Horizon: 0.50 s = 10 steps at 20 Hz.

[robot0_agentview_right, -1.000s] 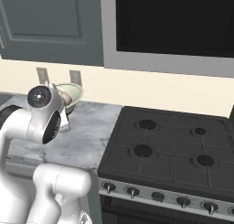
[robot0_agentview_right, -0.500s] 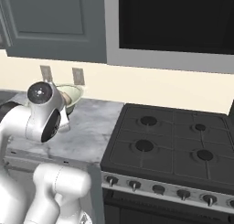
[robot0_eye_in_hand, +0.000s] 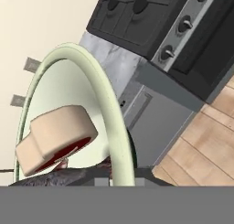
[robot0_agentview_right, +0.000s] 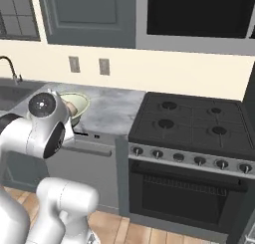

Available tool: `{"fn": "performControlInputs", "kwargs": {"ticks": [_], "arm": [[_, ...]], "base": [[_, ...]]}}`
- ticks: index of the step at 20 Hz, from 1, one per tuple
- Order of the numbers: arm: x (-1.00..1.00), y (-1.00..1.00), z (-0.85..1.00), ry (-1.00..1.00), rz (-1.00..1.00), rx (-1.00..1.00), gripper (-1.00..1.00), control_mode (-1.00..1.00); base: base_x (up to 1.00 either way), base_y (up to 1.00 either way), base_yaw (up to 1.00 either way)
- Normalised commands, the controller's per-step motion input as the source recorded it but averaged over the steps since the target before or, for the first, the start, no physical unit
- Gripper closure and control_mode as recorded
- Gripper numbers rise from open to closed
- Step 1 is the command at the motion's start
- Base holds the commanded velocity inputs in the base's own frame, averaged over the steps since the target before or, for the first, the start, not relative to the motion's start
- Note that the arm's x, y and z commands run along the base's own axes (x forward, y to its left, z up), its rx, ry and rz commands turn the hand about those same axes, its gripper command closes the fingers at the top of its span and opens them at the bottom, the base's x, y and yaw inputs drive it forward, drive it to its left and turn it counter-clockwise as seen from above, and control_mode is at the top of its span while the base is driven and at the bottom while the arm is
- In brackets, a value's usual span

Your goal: Place the bowl with the broccoli and potato on the second highest shelf of the fridge. Place the bowl with the steak and fish on the top shelf of the fridge.

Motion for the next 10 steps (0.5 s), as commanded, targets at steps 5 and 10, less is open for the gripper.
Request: {"fn": "performControlInputs", "kwargs": {"ticks": [5, 10], "arm": [[0.00, 0.00, 0.00, 0.00, 0.00, 0.00, 1.00, 1.00], [0.00, 0.00, 0.00, 0.00, 0.00, 0.00, 1.00, 1.00]], "base": [[-1.00, -0.09, -0.02], [-1.00, -0.38, -0.21]]}}
